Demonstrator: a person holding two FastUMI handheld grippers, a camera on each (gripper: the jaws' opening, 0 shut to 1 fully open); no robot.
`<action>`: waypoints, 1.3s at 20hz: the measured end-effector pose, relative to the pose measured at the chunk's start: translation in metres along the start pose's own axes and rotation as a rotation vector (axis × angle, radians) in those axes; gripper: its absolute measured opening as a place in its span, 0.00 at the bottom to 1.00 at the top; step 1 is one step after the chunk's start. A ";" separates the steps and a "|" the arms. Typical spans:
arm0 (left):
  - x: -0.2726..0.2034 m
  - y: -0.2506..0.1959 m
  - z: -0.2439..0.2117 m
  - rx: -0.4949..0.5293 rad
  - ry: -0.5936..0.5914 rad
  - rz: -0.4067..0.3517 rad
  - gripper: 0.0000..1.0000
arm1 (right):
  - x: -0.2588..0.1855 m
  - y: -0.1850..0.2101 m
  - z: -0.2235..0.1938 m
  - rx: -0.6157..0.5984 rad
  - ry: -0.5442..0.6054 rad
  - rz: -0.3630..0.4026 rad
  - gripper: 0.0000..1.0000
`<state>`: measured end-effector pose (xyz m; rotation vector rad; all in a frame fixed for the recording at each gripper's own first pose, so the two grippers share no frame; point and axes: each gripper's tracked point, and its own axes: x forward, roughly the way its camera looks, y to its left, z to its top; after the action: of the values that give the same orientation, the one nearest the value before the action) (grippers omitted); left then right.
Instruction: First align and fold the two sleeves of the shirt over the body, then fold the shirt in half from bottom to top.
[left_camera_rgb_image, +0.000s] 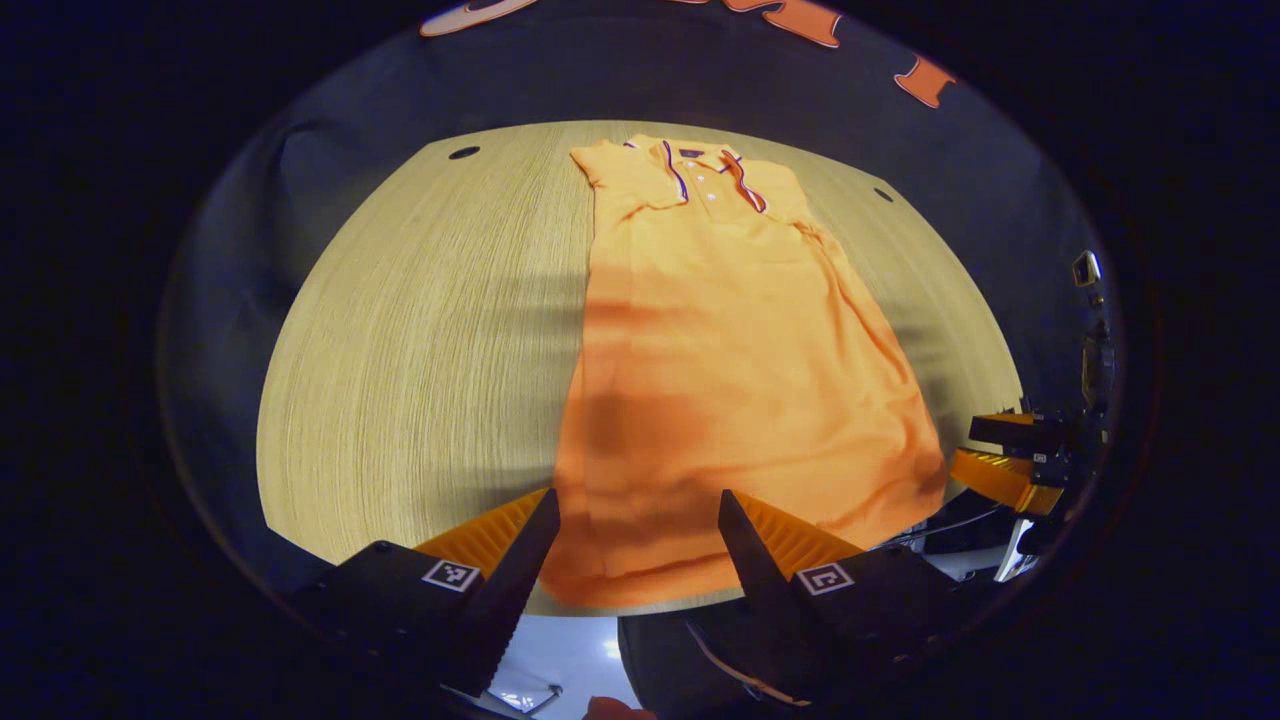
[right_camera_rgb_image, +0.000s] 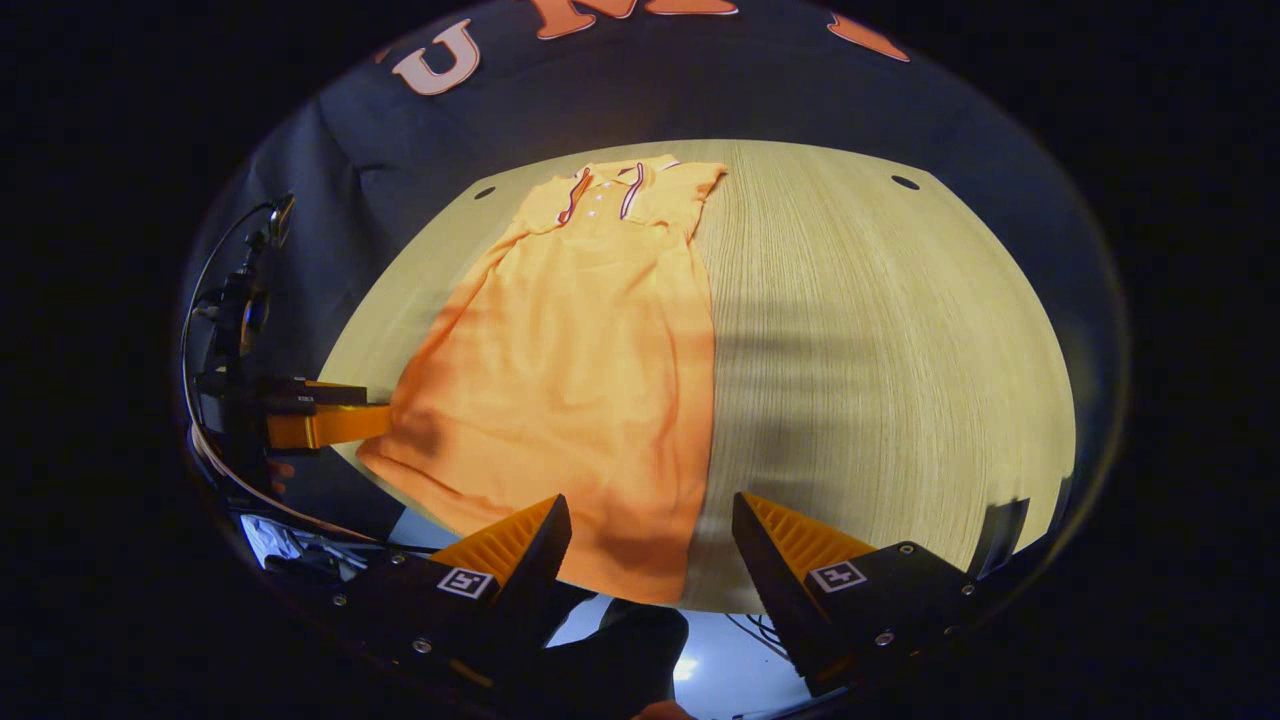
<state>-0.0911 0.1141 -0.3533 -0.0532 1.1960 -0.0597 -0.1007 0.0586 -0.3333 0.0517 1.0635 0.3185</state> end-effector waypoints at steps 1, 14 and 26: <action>0.001 0.002 -0.007 0.004 0.012 0.009 0.99 | 0.002 -0.003 -0.005 -0.008 0.010 -0.008 0.99; 0.020 0.021 -0.029 0.031 0.047 0.076 0.98 | 0.026 0.017 -0.041 -0.034 0.095 0.017 0.91; 0.025 -0.013 -0.020 -0.033 -0.002 0.029 0.01 | 0.028 0.021 -0.038 0.193 0.141 0.107 0.02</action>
<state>-0.1012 0.0991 -0.3833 -0.0654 1.1960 -0.0147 -0.1258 0.0819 -0.3719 0.2629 1.2319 0.3184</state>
